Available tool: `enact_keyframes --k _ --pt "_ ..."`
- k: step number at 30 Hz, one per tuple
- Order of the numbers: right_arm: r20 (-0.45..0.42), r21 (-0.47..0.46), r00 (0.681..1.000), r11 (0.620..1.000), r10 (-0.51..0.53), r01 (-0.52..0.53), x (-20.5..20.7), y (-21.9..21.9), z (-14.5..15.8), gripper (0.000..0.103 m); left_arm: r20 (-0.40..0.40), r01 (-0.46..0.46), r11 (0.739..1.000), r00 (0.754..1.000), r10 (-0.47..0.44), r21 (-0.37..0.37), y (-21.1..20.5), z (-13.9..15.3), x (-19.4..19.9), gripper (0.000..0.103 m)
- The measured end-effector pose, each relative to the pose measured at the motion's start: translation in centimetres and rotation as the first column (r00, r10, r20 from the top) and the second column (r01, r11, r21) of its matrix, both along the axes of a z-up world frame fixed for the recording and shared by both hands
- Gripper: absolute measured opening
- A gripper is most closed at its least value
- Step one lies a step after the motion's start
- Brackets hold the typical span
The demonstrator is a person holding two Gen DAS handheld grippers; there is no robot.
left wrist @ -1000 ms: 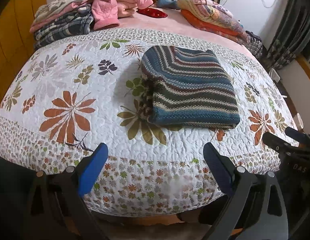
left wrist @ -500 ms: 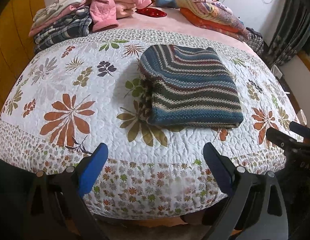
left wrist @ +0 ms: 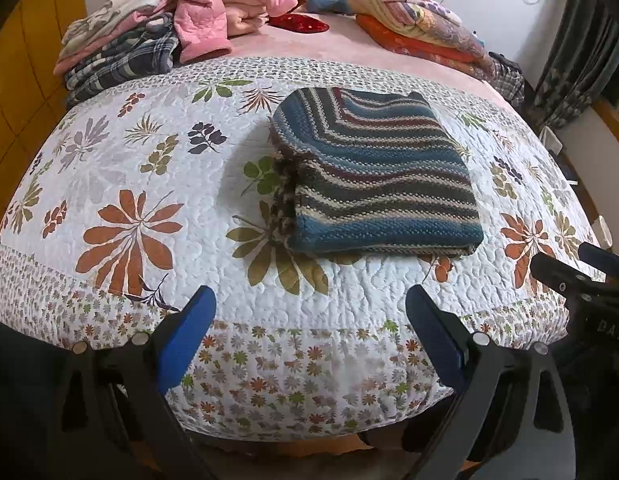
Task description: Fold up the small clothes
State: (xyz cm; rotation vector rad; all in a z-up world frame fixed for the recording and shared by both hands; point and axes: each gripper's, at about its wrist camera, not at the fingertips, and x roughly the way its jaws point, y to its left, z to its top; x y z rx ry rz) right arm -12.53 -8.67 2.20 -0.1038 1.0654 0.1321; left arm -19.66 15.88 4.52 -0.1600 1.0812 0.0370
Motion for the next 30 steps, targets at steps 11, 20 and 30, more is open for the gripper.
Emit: enact_keyframes --k 11,20,30 --pt "0.005 0.002 1.0 1.0 0.002 -0.002 0.02 0.0 0.02 0.099 0.0 0.004 1.0 1.0 -0.004 0.007 -0.28 -0.13 0.08 0.095" --pt "0.02 -0.008 1.0 1.0 0.0 0.0 0.09 0.03 0.14 0.099 0.003 0.003 1.0 1.0 -0.003 0.014 -0.41 -0.15 0.18 0.095" --pt "-0.005 0.007 1.0 1.0 -0.018 0.018 0.31 -0.26 -0.08 0.099 0.003 0.006 1.0 1.0 -0.006 0.017 -0.51 -0.17 0.25 0.095"
